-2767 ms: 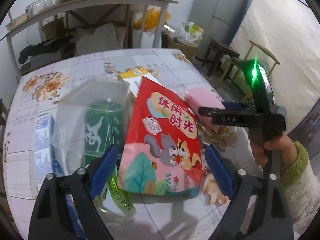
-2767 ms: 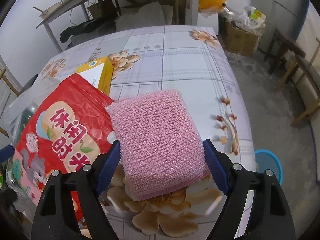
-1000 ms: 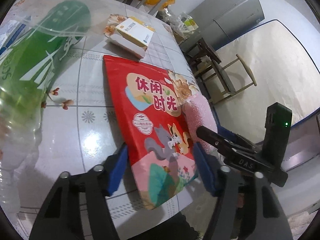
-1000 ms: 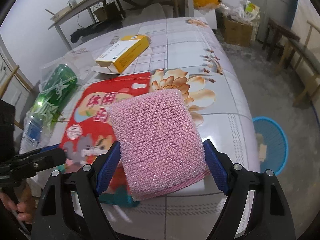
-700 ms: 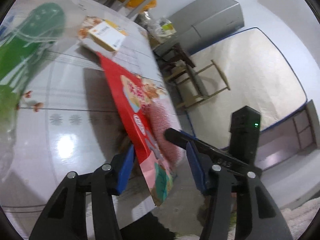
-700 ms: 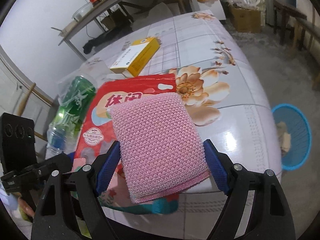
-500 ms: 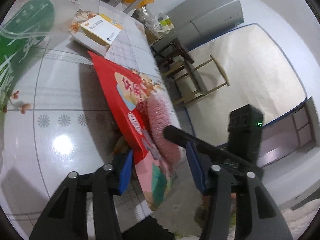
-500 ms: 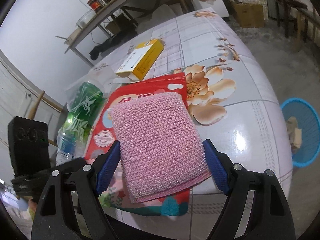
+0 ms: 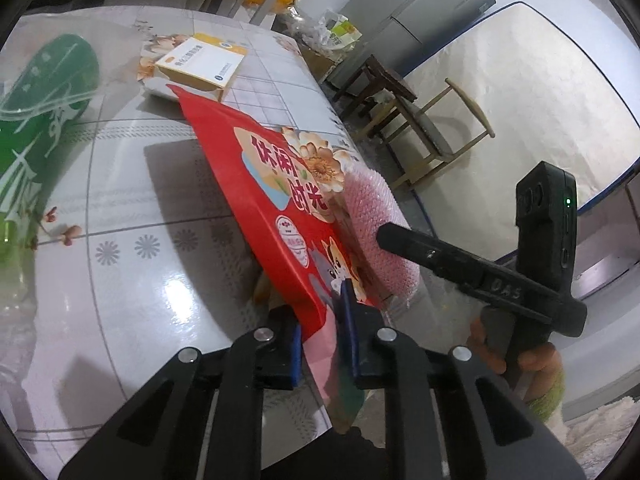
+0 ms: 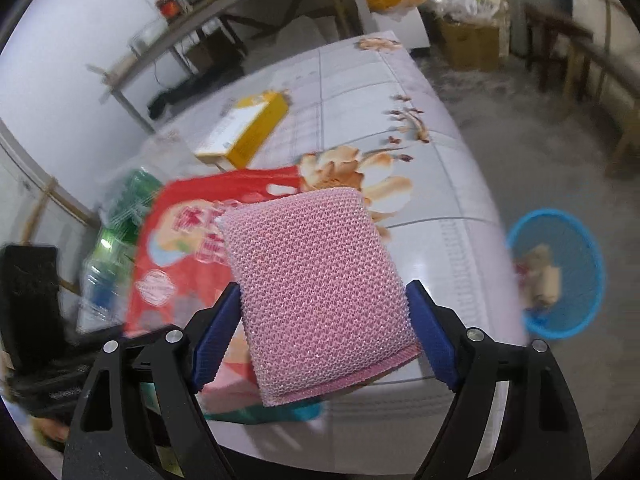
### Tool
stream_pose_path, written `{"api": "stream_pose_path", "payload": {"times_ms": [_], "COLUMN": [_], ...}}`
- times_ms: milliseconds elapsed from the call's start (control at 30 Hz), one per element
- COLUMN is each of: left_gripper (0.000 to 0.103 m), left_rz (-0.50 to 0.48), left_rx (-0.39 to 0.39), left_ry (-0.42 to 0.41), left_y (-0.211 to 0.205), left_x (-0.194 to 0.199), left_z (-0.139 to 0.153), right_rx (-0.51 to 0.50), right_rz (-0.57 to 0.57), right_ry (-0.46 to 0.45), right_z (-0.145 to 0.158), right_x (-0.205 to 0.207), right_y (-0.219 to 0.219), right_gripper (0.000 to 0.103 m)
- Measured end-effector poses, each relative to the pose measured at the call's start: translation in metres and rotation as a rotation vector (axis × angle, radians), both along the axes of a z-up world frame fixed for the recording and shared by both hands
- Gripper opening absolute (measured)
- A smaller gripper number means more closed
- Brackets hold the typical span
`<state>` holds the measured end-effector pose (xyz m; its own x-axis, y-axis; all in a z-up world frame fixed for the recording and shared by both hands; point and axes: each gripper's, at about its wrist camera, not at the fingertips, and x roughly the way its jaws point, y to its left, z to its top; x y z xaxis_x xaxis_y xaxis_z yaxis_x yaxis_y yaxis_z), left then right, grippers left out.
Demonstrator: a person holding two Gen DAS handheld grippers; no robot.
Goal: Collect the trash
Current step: 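Grasp the red snack bag with left gripper while right holds the sponge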
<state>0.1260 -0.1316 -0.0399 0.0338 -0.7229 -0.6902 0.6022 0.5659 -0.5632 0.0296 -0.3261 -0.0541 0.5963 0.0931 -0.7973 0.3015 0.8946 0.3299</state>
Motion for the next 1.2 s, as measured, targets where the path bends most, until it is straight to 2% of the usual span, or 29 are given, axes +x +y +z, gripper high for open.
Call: {"api": "stream_pose_path", "payload": {"times_ms": [100, 300, 367, 633, 833, 1033, 1100, 1200], "left_gripper": [0.015, 0.014, 0.013, 0.011, 0.009, 0.007, 0.002, 0.002], "left_rz": [0.001, -0.003, -0.007, -0.042, -0.059, -0.094, -0.106, -0.122], "left_rx": [0.009, 0.005, 0.000, -0.042, -0.074, -0.099, -0.104, -0.110], "left_ry": [-0.010, -0.026, -0.025, -0.056, -0.087, -0.142, -0.151, -0.149], "left_y": [0.002, 0.000, 0.001, 0.011, 0.013, 0.003, -0.003, -0.013], "left_x": [-0.003, -0.004, -0.004, -0.016, -0.022, -0.026, -0.026, -0.026], "left_z": [-0.001, 0.002, 0.002, 0.018, 0.032, 0.049, 0.052, 0.056], "right_rx": [-0.082, -0.114, -0.111, -0.025, 0.051, 0.070, 0.075, 0.085], "right_rz": [0.013, 0.033, 0.033, 0.007, -0.026, -0.084, -0.115, -0.171], "right_ry": [0.035, 0.051, 0.050, 0.018, -0.042, -0.103, -0.122, -0.145], "right_z": [-0.002, -0.005, -0.005, 0.004, 0.018, 0.031, 0.035, 0.038], "right_x": [0.001, 0.002, 0.001, -0.010, -0.022, -0.034, -0.041, -0.054], "right_y": [0.008, 0.011, 0.010, 0.000, -0.012, -0.029, -0.038, -0.054], "right_gripper": [0.081, 0.082, 0.079, 0.075, 0.075, 0.075, 0.075, 0.075]}}
